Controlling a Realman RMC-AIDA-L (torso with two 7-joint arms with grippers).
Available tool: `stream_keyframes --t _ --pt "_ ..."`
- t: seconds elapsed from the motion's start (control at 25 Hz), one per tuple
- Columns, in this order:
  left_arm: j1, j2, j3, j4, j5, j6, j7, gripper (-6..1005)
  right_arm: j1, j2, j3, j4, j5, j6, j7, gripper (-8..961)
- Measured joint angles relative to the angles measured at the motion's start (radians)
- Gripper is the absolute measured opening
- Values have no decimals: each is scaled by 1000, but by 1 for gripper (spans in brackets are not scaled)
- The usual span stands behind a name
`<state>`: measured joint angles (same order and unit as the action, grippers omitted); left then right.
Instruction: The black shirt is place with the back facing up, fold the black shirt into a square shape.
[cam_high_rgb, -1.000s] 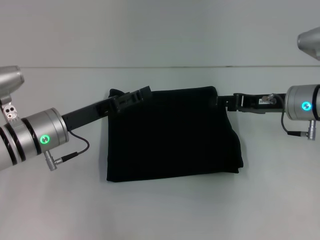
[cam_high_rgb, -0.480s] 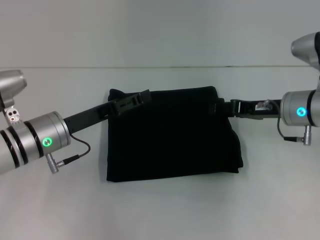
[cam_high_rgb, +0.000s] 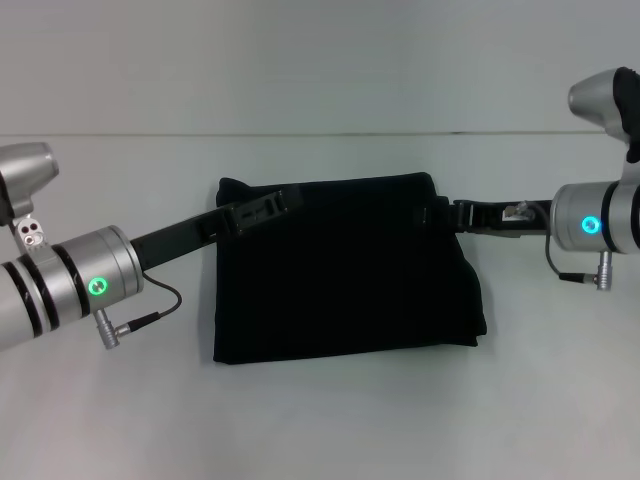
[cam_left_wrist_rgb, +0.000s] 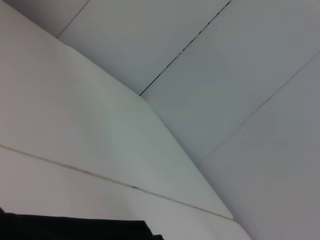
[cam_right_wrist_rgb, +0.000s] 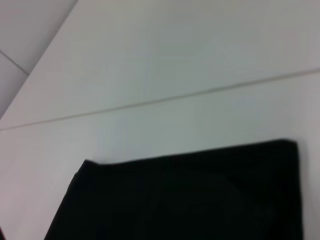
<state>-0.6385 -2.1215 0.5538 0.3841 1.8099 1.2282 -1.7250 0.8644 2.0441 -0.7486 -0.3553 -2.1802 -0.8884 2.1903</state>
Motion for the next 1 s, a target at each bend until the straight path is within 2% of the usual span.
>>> stream_keyframes --t 0.36,0.52,0.76,1.0 --pt "2 2 -9 0 0 -23 -1 966 -4 -15 1 -92 4 -26 0 682" --pt "2 -2 -6 -1 -1 -35 -1 966 21 -5 0 -96 4 -37 -48 681" --pt "4 -4 -5 -3 -3 -38 -1 964 51 42 -1 -74 8 35 -217 459" --pt "3 -3 -3 -20 -1 -50 -1 962 91 51 -3 39 38 161 -381 287"
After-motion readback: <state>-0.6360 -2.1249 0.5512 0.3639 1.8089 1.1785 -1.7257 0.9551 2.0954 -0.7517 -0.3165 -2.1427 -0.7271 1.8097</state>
